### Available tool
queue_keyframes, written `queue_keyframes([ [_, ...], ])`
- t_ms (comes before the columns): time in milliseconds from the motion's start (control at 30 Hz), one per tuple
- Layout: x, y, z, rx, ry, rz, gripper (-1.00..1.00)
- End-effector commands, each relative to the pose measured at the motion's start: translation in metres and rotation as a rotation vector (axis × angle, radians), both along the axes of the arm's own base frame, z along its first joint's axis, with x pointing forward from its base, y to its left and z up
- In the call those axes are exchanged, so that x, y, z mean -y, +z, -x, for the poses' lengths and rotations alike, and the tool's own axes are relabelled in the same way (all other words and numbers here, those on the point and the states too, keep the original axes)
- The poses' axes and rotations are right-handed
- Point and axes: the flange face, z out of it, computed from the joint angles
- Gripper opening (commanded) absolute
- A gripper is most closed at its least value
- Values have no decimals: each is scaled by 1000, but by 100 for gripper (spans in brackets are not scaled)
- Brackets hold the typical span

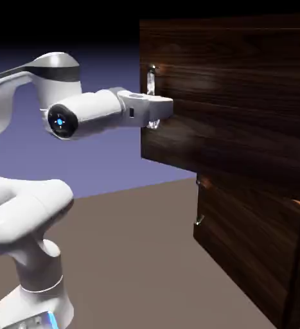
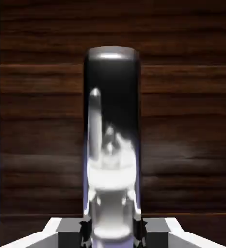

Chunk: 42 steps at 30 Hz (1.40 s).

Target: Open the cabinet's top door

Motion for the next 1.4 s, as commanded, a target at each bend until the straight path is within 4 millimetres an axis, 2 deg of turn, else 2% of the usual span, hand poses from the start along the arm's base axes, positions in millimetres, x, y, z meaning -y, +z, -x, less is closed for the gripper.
queue_keyframes([
  [0,6,0,4,0,17,0,-100],
  [333,76,0,46,0,210,0,-100],
  [700,185,0,79,0,481,0,-100],
  [900,244,0,85,0,621,0,-100],
  [1067,285,0,84,0,719,0,-100],
  [1200,310,0,81,0,777,0,-100],
  [1367,327,0,79,0,819,0,-100],
])
